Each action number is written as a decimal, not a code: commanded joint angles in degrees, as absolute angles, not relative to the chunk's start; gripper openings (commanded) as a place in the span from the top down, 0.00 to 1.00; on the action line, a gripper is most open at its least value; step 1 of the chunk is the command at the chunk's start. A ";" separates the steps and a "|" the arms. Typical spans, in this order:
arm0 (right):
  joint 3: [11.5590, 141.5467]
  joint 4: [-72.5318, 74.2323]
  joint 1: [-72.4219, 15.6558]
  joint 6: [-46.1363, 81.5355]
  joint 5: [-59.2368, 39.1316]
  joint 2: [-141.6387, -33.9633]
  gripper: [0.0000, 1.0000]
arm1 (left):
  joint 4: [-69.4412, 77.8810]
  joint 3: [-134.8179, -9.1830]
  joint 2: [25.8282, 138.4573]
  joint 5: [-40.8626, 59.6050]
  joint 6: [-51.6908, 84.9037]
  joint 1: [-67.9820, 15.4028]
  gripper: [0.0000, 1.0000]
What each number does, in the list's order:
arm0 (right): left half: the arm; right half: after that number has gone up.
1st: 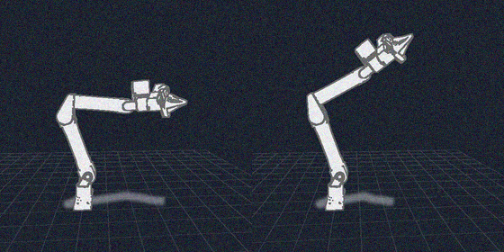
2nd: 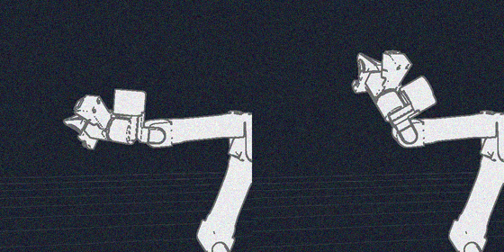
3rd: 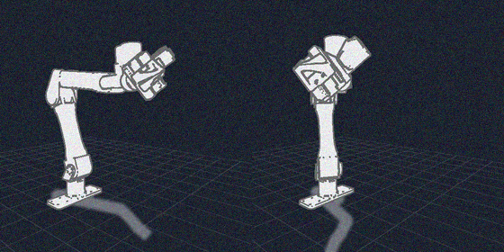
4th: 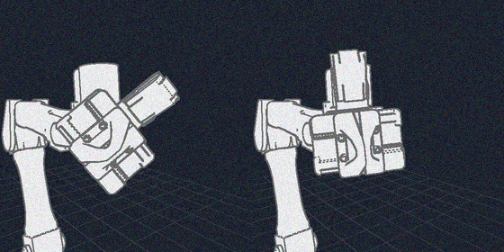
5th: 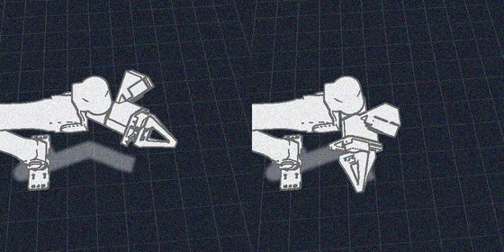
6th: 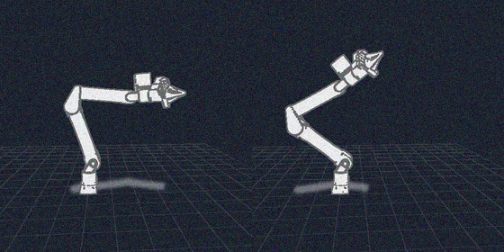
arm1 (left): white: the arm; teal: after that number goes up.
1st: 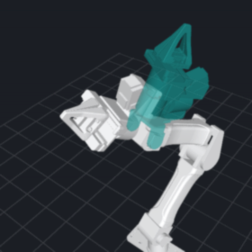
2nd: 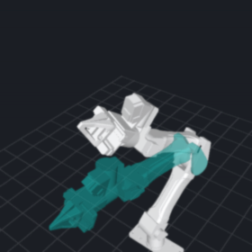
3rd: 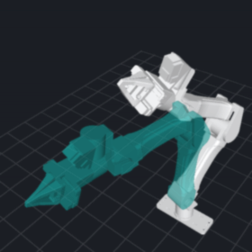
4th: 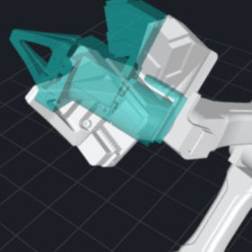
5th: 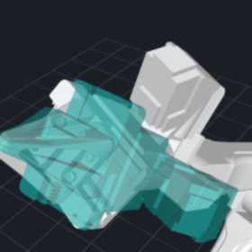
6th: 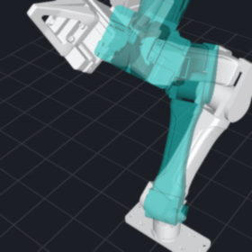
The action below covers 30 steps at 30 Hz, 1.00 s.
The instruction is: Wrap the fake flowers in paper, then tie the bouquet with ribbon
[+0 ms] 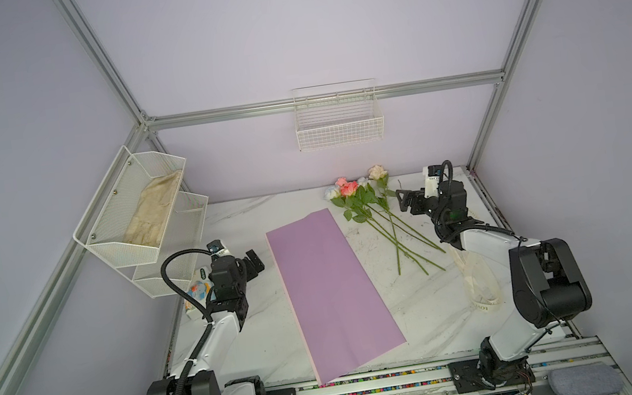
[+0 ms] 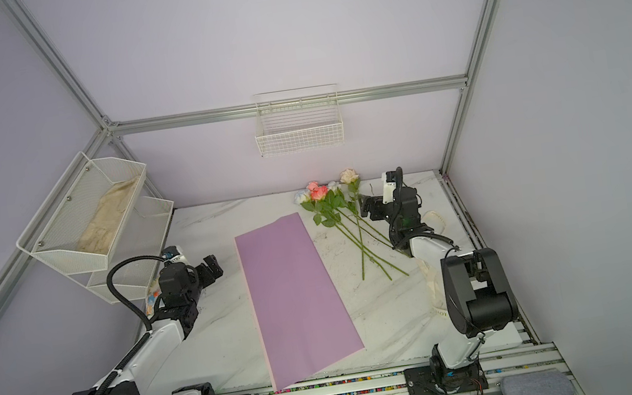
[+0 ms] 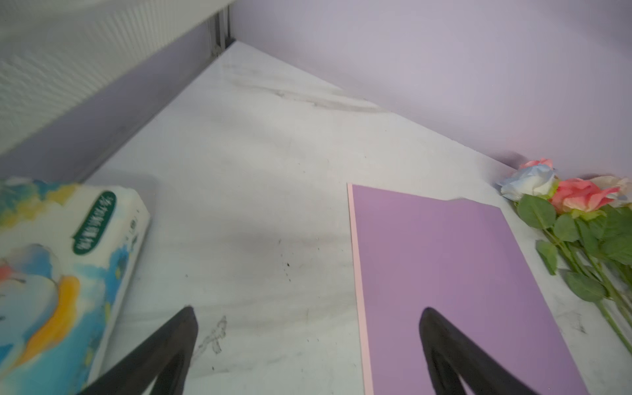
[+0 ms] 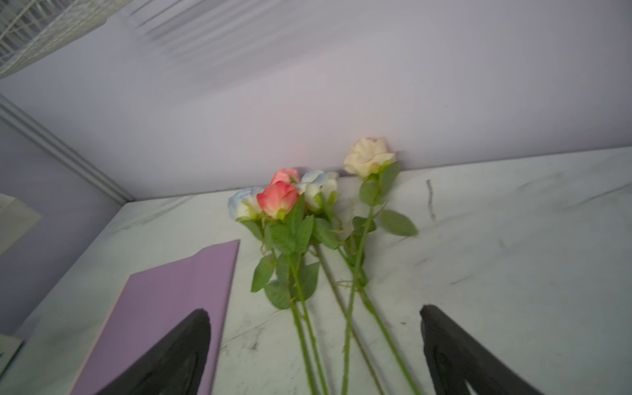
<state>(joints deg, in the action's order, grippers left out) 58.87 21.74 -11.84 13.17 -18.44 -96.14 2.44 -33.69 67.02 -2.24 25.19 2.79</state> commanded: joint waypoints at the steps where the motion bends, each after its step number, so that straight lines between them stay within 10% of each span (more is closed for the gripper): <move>1: 64.82 8.28 -15.79 18.50 -23.43 -101.80 0.04 | -4.85 -38.78 67.29 14.00 31.34 2.81 0.00; 30: 89.94 -4.24 -21.37 26.65 -12.14 -130.88 0.08 | -16.76 -36.74 73.87 11.59 33.30 -9.70 0.00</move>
